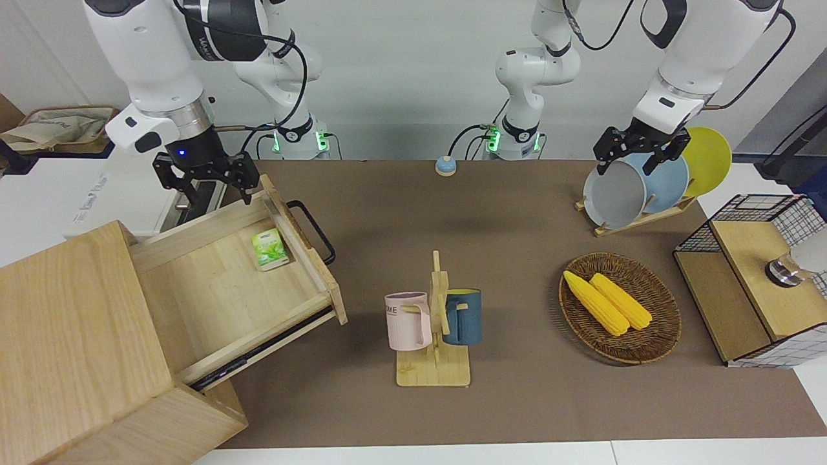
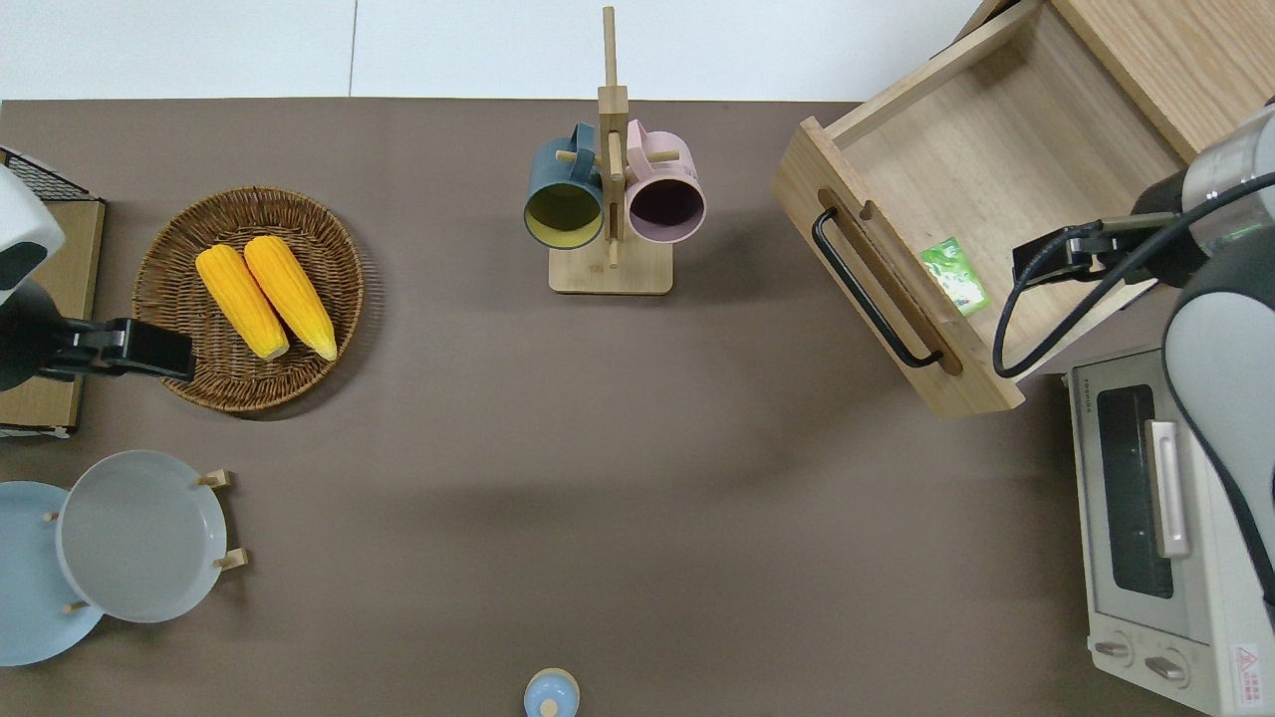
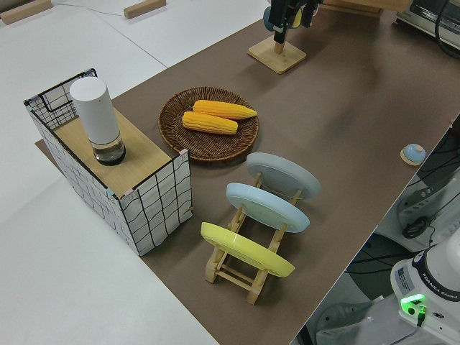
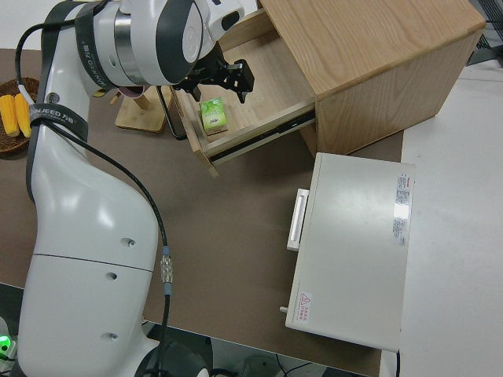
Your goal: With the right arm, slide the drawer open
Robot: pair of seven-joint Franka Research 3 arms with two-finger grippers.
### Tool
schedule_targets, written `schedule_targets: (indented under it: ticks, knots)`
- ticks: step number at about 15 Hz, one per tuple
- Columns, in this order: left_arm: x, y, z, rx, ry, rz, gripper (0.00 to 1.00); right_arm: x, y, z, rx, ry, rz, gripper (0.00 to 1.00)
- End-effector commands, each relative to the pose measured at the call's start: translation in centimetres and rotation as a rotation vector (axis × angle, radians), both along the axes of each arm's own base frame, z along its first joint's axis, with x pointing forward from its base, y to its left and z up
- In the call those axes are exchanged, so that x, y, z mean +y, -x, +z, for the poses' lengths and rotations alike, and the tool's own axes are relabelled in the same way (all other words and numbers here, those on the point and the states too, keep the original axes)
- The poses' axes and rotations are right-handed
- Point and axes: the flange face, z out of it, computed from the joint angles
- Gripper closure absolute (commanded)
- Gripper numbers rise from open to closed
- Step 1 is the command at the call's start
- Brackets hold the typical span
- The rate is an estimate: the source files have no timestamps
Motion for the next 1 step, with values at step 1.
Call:
schedule_targets:
  ticks: [1]
  knots:
    - [0.13, -0.17, 0.41, 0.005, -0.016, -0.011, 0.01, 0.00, 0.06, -0.52, 0.016, 0.010, 0.029, 0.015]
